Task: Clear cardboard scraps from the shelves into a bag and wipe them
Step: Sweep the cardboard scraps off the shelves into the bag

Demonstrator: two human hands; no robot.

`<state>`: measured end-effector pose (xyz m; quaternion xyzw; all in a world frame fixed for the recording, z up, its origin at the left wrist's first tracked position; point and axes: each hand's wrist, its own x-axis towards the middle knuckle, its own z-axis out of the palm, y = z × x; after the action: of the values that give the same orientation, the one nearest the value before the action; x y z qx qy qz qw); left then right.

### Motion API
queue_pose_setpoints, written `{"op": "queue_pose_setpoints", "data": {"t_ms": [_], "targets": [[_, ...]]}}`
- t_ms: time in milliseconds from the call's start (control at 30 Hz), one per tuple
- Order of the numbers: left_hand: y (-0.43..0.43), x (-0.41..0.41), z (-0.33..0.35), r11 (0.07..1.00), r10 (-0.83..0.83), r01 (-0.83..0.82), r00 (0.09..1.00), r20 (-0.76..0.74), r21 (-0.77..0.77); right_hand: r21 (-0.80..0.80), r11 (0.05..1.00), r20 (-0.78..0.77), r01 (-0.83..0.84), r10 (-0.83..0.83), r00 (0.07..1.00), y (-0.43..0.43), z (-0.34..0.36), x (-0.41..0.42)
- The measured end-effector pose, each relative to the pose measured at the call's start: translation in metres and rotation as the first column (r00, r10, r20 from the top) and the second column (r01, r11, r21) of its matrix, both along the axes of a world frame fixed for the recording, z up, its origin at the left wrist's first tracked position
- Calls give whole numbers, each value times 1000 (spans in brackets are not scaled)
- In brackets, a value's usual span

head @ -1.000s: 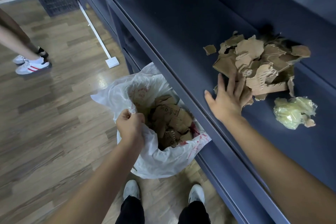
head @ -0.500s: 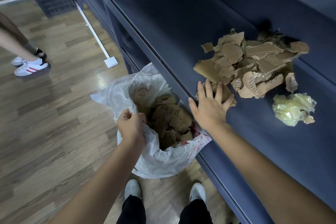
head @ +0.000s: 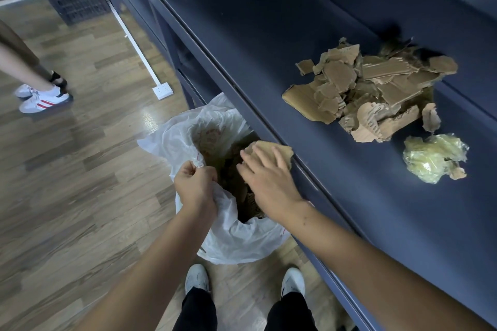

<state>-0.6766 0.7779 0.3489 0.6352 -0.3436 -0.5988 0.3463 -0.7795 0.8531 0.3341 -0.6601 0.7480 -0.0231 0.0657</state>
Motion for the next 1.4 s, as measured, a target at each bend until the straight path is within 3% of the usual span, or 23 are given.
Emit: {"op": "queue_pose_setpoints", "data": {"t_ms": [100,200,267,333,400,500,600,700,1400], "targets": [[1,0,1,1000,-10,10,1000,4,10,117,986,73,-115,107,992,1,-2,-2],[1,0,1,1000,-7,7,1000,13,13,126,988,272,-94,57,961,-2,5,-11],[1,-1,1,1000,-7,6,1000,18,11,-55,998,302,38,-20,953,-6,13,-19],[1,-1,2,1000,-4,4,1000,17,9,-211,954,211,212,-167,963,-11,21,-38],[1,0,3,1000,-4,4,1000,13,7,-265,890,79,370,-362,929,-17,27,-68],[2,-1,4,1000,4,-4,1000,6,5,-223,773,30,593,-603,797,-22,34,-119],[4,-2,4,1000,3,-3,1000,12,12,-35,684,25,729,-728,685,-19,25,-146],[4,-1,4,1000,6,-6,1000,9,17,78,690,56,720,-724,688,-19,15,-145],[4,-5,0,1000,11,-11,1000,4,12,31,847,-50,530,-528,848,-8,9,-77]]}}
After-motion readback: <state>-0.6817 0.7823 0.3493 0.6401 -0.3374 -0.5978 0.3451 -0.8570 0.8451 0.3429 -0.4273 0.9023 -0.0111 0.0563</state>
